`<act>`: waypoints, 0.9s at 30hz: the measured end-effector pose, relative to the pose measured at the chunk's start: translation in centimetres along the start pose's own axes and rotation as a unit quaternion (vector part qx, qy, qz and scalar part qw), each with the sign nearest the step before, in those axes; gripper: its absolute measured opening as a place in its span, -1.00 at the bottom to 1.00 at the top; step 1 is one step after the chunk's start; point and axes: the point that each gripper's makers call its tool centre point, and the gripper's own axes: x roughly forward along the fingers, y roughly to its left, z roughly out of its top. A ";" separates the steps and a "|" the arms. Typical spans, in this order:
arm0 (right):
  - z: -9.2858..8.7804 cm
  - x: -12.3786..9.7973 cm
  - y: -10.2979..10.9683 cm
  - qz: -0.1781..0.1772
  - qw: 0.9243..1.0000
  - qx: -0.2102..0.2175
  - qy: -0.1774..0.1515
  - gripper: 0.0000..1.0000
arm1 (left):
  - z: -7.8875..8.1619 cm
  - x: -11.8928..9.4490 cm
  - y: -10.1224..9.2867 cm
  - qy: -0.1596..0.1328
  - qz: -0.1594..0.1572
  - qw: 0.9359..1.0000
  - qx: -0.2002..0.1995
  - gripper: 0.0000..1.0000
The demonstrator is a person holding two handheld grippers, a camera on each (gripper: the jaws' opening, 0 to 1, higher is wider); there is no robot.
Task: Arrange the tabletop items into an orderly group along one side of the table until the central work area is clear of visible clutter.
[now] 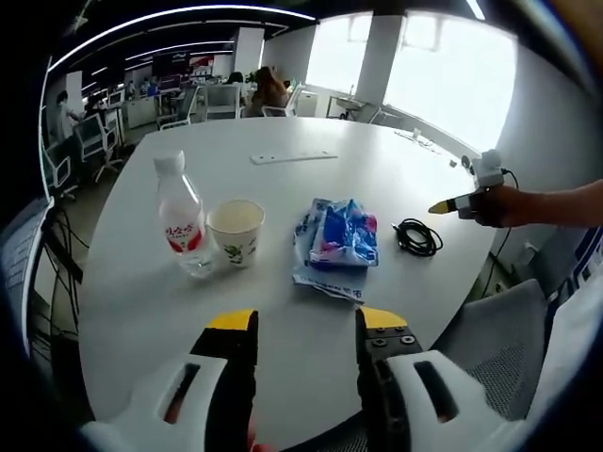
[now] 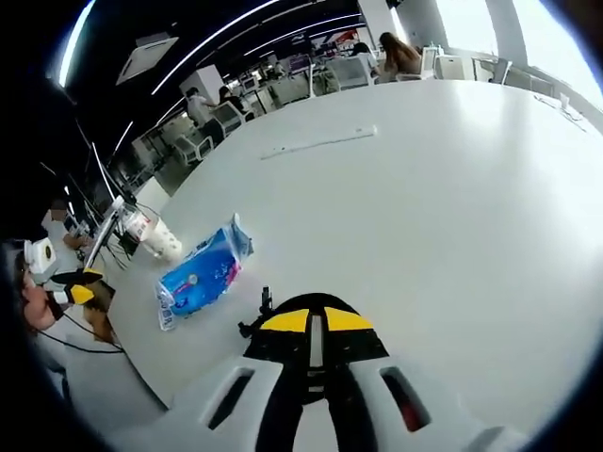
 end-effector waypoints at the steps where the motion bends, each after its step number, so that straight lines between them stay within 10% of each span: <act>1: 0.0 0.1 0.1 0.001 1.000 -0.002 0.001 -0.95 | 0.0 0.0 0.1 0.000 0.000 1.000 0.000 -0.19; 27: 2.0 2.6 4.2 0.049 0.998 -0.045 0.006 -0.78 | -0.7 0.1 1.1 0.009 0.000 1.000 -0.011 -0.18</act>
